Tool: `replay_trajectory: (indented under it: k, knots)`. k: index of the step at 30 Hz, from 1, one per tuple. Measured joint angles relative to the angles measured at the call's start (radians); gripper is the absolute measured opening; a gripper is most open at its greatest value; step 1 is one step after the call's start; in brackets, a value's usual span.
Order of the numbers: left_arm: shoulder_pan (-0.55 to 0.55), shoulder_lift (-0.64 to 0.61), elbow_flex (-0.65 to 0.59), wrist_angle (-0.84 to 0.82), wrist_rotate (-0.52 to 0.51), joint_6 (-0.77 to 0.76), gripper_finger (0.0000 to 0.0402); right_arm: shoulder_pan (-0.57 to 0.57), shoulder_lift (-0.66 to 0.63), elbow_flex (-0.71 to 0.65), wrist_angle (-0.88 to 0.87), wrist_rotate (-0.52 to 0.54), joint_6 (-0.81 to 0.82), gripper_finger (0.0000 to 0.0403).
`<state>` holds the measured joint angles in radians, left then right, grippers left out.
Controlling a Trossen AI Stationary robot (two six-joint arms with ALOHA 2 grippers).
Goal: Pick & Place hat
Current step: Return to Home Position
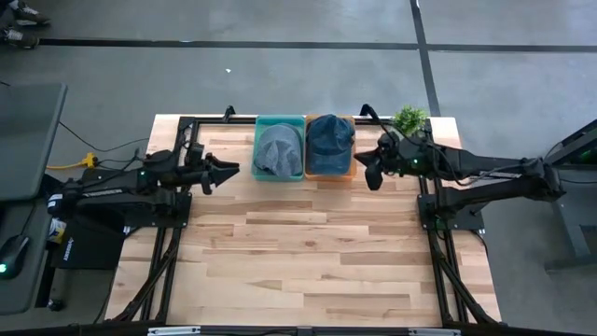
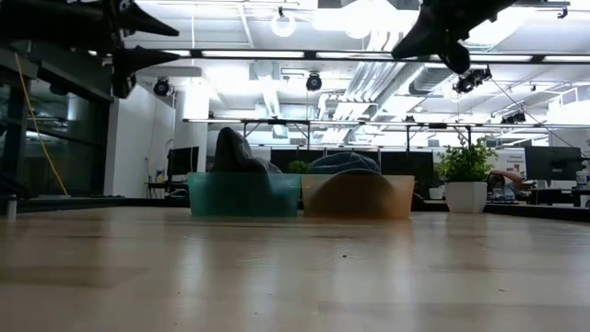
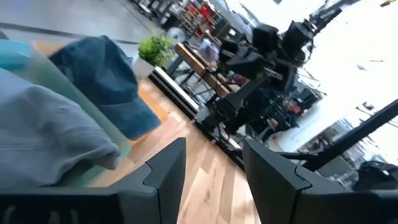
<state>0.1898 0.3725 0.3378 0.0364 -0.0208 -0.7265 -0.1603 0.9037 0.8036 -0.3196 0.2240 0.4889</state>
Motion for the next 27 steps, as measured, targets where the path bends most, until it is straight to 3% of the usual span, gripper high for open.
replay_trajectory:
  k: [5, 14, 23, 27]
  knots:
    - [0.0, -0.113, 0.0, -0.092, -0.024, 0.032, 0.0159, 0.101, -0.014, -0.016, 0.004, 0.086, -0.005, 0.0]
    - [0.0, -0.287, 0.0, -0.285, -0.056, 0.089, 0.0159, 0.221, -0.112, -0.276, 0.343, 0.133, 0.047, 0.0]
    - [0.0, -0.365, -0.05, -0.277, -0.085, 0.116, 0.0159, 0.261, -0.23, -0.443, 0.587, 0.172, 0.016, 0.0]
    - [0.0, -0.366, -0.132, -0.178, -0.063, 0.07, 0.0159, 0.261, -0.273, -0.475, 0.609, 0.176, -0.006, 0.0]
